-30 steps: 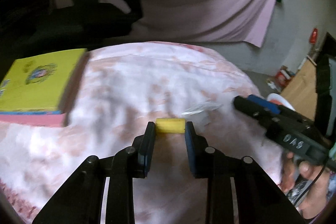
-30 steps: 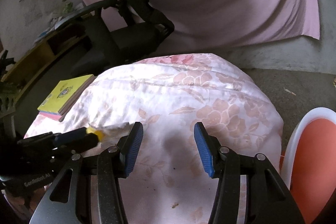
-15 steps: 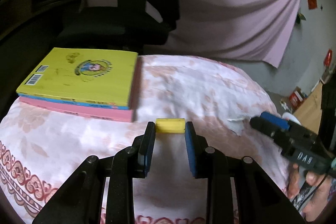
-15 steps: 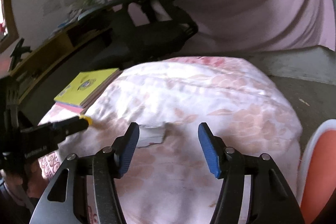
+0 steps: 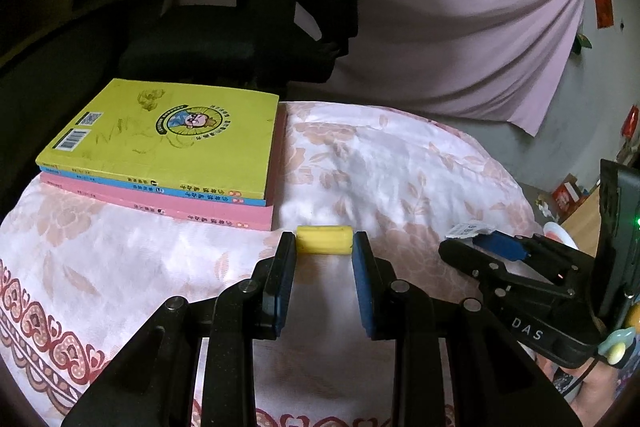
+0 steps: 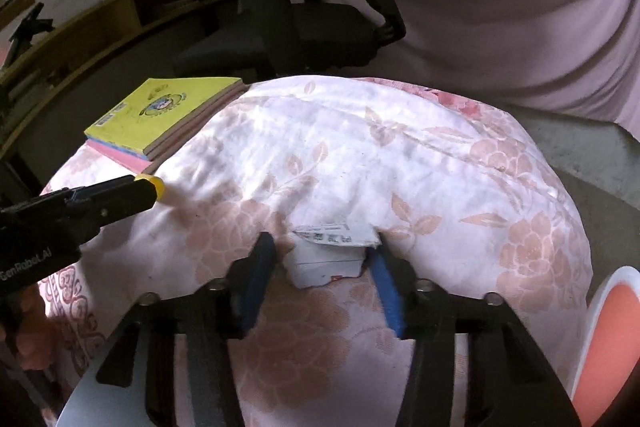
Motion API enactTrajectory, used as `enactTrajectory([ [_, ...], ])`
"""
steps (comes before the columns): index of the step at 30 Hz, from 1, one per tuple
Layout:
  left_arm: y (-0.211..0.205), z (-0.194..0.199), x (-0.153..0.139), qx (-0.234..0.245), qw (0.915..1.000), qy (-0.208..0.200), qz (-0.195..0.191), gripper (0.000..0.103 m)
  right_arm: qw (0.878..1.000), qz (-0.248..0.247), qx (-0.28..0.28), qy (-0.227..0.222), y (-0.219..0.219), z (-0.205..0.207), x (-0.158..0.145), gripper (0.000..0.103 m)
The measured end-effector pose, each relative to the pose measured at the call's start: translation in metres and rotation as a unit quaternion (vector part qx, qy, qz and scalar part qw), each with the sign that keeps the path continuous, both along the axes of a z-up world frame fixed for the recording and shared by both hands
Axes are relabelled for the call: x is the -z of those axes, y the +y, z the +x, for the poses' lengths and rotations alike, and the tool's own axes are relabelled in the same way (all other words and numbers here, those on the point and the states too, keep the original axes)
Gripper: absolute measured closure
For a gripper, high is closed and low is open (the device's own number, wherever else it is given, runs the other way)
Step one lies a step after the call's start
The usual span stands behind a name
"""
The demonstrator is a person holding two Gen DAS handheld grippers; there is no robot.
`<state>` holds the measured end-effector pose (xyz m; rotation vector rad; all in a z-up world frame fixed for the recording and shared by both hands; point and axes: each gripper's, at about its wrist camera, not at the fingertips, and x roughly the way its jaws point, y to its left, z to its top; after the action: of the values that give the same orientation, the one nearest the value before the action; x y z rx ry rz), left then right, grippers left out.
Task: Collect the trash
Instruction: 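Grasp the yellow sponge with the left tool while the right tool grasps the white wrapper, then carry the sponge and white wrapper over the red basin and open both tools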
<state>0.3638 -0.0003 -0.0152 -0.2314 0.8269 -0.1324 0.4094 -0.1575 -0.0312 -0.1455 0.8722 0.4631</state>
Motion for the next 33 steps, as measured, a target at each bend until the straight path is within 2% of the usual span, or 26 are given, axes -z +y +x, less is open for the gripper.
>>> enactTrajectory([
  [5, -0.006, -0.003, -0.002, 0.007, 0.9998, -0.013, 0.012, 0.079, 1.000, 0.008, 0.006, -0.013, -0.006, -0.006, -0.003, 0.064],
  [8, -0.007, -0.007, -0.004, 0.009, 0.9994, -0.027, 0.017, 0.079, 0.999, 0.017, 0.010, -0.036, -0.009, -0.011, -0.010, 0.064],
  [14, -0.013, -0.026, -0.019, 0.010, 0.9952, -0.092, 0.033, 0.079, 0.991, 0.049, 0.025, -0.122, -0.025, -0.036, -0.032, 0.064],
  [18, -0.021, -0.043, -0.029, 0.011, 0.9880, -0.148, 0.043, 0.079, 0.978, 0.055, 0.045, -0.195, -0.030, -0.059, -0.047, 0.064],
  [24, -0.033, -0.073, -0.042, 0.008, 0.9695, -0.235, 0.068, 0.079, 0.951, 0.076, 0.063, -0.295, -0.041, -0.096, -0.066, 0.064],
  [33, -0.044, -0.111, -0.063, 0.004, 0.9469, -0.318, 0.049, 0.079, 0.917, 0.066, 0.094, -0.381, -0.051, -0.144, -0.083, 0.064],
])
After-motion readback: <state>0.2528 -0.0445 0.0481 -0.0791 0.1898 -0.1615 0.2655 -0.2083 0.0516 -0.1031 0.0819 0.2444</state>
